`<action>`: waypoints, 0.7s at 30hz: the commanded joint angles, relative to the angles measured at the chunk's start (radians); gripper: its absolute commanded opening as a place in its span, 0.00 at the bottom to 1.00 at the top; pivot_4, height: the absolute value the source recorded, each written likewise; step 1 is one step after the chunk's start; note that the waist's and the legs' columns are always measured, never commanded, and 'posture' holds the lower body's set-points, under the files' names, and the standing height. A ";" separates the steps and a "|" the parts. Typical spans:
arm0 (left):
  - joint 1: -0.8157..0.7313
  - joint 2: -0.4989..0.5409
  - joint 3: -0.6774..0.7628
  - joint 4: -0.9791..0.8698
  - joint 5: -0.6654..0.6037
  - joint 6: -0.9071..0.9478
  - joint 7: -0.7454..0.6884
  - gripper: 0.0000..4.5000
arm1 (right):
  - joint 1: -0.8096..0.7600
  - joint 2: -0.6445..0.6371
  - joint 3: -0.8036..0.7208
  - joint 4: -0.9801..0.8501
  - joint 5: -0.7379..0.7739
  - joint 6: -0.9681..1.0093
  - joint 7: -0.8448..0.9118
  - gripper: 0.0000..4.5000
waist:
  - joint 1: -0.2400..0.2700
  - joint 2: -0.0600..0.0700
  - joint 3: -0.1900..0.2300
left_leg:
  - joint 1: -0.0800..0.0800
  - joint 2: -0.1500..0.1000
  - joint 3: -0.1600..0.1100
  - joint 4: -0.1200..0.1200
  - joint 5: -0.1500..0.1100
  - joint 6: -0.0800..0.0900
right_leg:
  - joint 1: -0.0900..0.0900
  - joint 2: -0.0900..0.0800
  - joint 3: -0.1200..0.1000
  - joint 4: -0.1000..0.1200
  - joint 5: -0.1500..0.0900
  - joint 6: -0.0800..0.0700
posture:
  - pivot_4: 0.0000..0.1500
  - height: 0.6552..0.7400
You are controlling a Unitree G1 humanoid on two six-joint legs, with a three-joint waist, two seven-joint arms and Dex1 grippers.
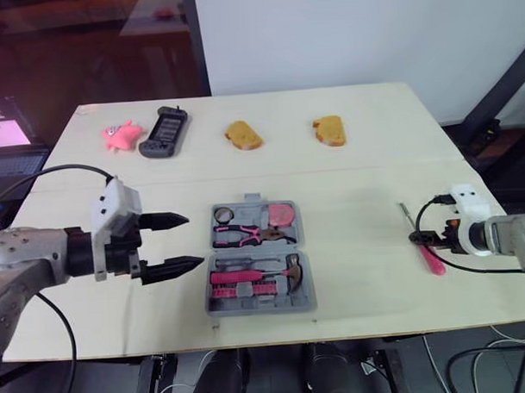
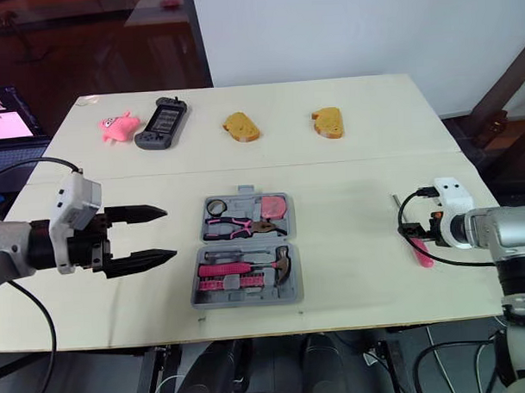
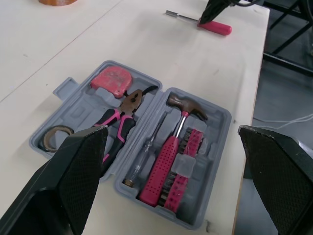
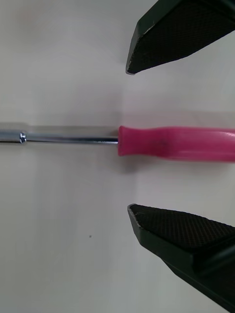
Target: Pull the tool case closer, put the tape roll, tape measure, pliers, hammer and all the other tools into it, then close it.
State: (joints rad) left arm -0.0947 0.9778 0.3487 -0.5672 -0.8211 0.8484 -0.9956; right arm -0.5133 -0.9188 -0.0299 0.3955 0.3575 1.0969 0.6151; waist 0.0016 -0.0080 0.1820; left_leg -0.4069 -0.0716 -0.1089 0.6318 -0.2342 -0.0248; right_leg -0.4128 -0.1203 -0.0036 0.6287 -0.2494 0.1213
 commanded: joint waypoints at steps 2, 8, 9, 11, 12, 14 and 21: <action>-0.010 0.007 0.039 -0.028 -0.037 0.006 0.035 1.00 | -0.043 0.009 0.014 0.019 -0.034 -0.011 0.015 1.00 | 0.000 0.000 0.000 | 0.000 0.000 0.000 0.000 0.000 0.000 | 0.000 0.000 0.000 0.000 0.000 0.000 | 1.00 1.00; -0.001 0.012 0.048 -0.029 -0.061 -0.001 0.058 1.00 | -0.058 0.046 0.033 0.067 -0.073 -0.047 0.024 1.00 | -0.006 0.000 0.000 | 0.000 0.000 0.000 0.000 0.000 0.000 | 0.000 0.000 0.000 0.000 0.000 0.000 | 1.00 1.00; 0.002 0.017 0.048 -0.027 -0.058 -0.003 0.058 1.00 | -0.060 0.053 0.034 0.074 -0.077 -0.053 0.024 1.00 | -0.010 0.000 0.000 | 0.000 0.000 0.000 0.000 0.000 0.000 | 0.000 0.000 0.000 0.000 0.000 0.000 | 1.00 1.00; 0.003 0.019 0.048 -0.025 -0.058 -0.006 0.058 1.00 | -0.064 0.063 0.040 0.095 -0.093 -0.071 0.024 0.94 | -0.014 0.000 0.000 | 0.000 0.000 0.000 0.000 0.000 0.000 | 0.000 0.000 0.000 0.000 0.000 0.001 | 1.00 1.00; 0.004 0.020 0.049 -0.025 -0.059 -0.006 0.058 1.00 | -0.065 0.065 0.044 0.104 -0.100 -0.078 0.024 0.88 | -0.015 0.000 0.000 | 0.000 0.000 0.000 0.000 0.000 0.000 | 0.000 0.000 0.000 0.000 0.000 0.001 | 1.00 1.00; 0.003 0.021 0.049 -0.024 -0.059 -0.006 0.059 1.00 | -0.069 0.071 0.042 0.123 -0.112 -0.088 0.024 0.73 | -0.015 0.000 0.000 | 0.001 0.000 0.000 0.000 0.000 0.000 | 0.000 0.000 0.000 0.000 0.000 0.001 | 1.00 1.00; 0.013 0.023 0.051 -0.020 -0.051 -0.014 0.053 1.00 | -0.065 0.063 0.028 0.122 -0.131 -0.086 0.041 0.08 | -0.015 0.000 0.000 | 0.001 0.000 0.000 0.000 0.000 0.000 | 0.000 0.001 0.000 0.000 0.001 0.001 | 1.00 1.00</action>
State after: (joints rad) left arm -0.0825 0.9832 0.3696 -0.5717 -0.8640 0.8466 -0.9391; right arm -0.5769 -0.8537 0.0112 0.5273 0.2287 0.9977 0.6437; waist -0.0139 -0.0076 0.1822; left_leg -0.4062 -0.0717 -0.1090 0.6315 -0.2341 -0.0249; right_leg -0.4124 -0.1197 -0.0035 0.6291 -0.2488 0.1222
